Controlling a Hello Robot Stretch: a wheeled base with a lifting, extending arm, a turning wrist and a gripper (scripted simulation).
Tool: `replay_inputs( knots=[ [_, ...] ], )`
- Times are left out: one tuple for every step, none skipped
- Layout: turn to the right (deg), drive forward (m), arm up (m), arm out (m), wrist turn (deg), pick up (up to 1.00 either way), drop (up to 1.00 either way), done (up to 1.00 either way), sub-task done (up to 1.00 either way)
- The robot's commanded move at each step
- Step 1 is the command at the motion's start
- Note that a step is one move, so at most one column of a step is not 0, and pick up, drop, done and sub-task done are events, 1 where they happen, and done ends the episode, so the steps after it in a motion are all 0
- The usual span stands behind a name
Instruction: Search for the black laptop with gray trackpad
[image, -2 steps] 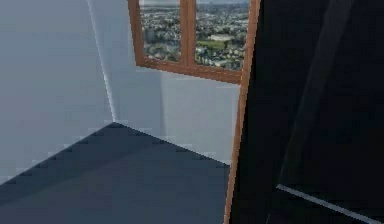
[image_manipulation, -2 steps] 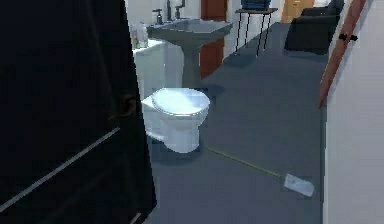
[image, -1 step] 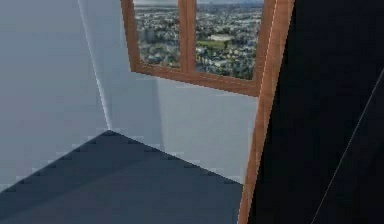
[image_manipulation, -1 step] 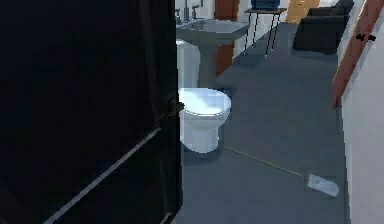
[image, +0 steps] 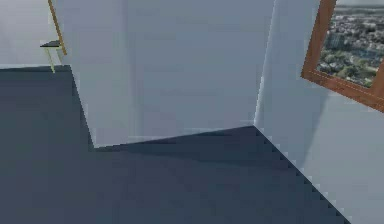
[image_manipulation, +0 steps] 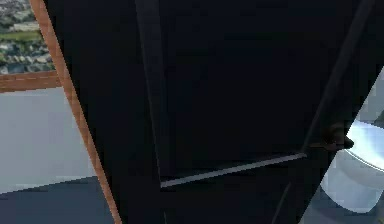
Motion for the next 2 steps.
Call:
replay_inputs(
  knots=[
    [-12.0,0.0,0.0,0.0,0.0,0.0,0.0,0.0,0.0],
    [0.0,0.25,0.0,0.0,0.0,0.0,0.0,0.0,0.0]
  ],
)
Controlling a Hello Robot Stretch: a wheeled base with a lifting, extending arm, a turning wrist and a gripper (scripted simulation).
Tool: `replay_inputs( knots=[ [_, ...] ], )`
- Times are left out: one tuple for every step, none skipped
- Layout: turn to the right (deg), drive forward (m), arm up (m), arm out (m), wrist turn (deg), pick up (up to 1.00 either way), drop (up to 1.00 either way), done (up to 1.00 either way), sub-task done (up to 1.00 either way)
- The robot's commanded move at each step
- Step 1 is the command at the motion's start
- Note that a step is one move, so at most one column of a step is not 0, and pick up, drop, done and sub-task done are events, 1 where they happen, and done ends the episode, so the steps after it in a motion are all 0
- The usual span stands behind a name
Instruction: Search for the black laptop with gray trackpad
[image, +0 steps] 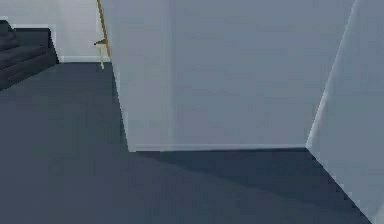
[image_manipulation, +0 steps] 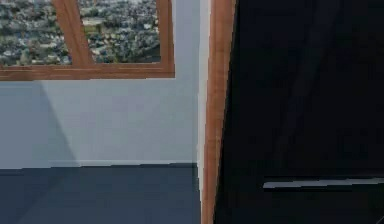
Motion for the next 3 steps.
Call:
replay_inputs(
  knots=[
    [-30.0,0.0,0.0,0.0,0.0,0.0,0.0,0.0,0.0],
    [0.0,0.3,0.0,0.0,0.0,0.0,0.0,0.0,0.0],
    [-42.0,0.0,0.0,0.0,0.0,0.0,0.0,0.0,0.0]
  ],
)
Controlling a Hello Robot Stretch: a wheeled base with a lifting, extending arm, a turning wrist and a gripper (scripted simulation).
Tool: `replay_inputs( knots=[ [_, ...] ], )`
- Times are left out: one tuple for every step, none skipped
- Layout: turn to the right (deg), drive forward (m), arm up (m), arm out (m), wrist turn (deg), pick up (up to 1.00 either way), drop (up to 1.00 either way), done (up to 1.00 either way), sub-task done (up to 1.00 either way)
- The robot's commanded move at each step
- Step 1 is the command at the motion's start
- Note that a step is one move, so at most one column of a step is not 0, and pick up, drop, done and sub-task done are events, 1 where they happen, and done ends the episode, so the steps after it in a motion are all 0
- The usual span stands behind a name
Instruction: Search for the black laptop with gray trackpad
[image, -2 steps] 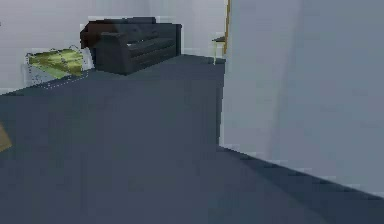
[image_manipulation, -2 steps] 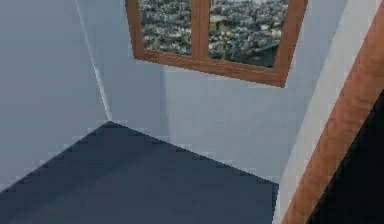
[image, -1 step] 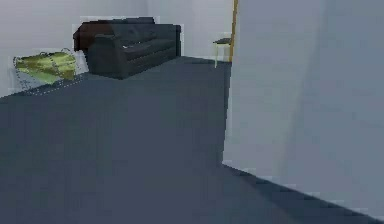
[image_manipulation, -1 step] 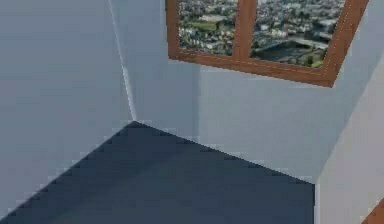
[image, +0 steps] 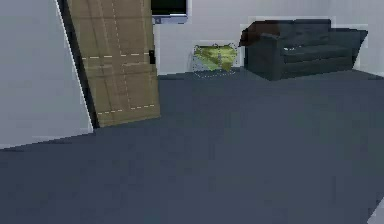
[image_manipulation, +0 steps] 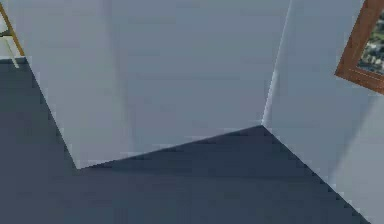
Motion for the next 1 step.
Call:
replay_inputs(
  knots=[
    [0.0,1.0,0.0,0.0,0.0,0.0,0.0,0.0,0.0]
  ],
)
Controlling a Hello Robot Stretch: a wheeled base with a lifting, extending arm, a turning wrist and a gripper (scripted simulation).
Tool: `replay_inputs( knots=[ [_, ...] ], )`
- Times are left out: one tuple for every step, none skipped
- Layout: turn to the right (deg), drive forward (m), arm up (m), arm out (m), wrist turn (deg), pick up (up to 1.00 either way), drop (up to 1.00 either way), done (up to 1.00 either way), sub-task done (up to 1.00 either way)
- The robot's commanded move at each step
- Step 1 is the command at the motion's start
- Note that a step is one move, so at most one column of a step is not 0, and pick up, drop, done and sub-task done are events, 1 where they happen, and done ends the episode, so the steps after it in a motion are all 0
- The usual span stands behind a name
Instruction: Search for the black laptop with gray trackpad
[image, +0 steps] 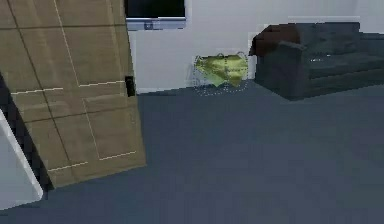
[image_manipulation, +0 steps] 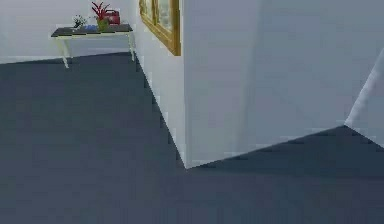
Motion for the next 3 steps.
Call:
replay_inputs(
  knots=[
    [-3.0,0.0,0.0,0.0,0.0,0.0,0.0,0.0,0.0],
    [0.0,1.0,0.0,0.0,0.0,0.0,0.0,0.0,0.0],
    [0.0,1.0,0.0,0.0,0.0,0.0,0.0,0.0,0.0]
  ],
)
